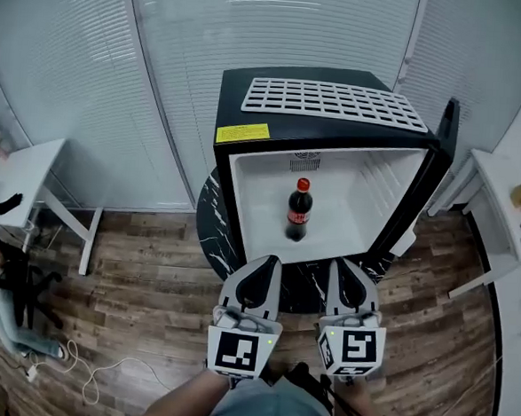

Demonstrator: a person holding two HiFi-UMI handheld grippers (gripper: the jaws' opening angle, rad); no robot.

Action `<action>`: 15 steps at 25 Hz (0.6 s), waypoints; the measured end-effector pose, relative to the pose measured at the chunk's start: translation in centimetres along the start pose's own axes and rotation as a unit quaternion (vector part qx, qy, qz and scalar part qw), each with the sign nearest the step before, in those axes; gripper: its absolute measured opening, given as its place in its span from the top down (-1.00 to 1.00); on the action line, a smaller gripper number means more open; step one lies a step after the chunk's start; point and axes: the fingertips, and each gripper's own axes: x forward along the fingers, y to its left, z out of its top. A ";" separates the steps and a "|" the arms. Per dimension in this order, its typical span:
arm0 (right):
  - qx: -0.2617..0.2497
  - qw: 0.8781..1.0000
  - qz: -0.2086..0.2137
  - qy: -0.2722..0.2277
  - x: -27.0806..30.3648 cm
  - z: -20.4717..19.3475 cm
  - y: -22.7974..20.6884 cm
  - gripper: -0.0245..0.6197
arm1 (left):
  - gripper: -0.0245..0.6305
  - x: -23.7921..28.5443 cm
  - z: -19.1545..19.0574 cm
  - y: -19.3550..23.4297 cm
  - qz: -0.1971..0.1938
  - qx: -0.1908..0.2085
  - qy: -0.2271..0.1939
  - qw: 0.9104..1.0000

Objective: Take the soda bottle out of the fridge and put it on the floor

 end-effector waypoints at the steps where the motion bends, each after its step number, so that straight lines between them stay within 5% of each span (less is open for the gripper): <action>1: -0.001 1.000 -0.001 -0.003 0.2 0.3 -0.3 0.88 | 0.87 0.4 0.2 0.1 0.001 0.001 -0.003 1.000; 15: 0.002 0.998 0.061 -0.029 6.8 1.2 -3.3 0.88 | 0.87 7.3 -0.2 0.9 0.034 0.020 0.003 0.999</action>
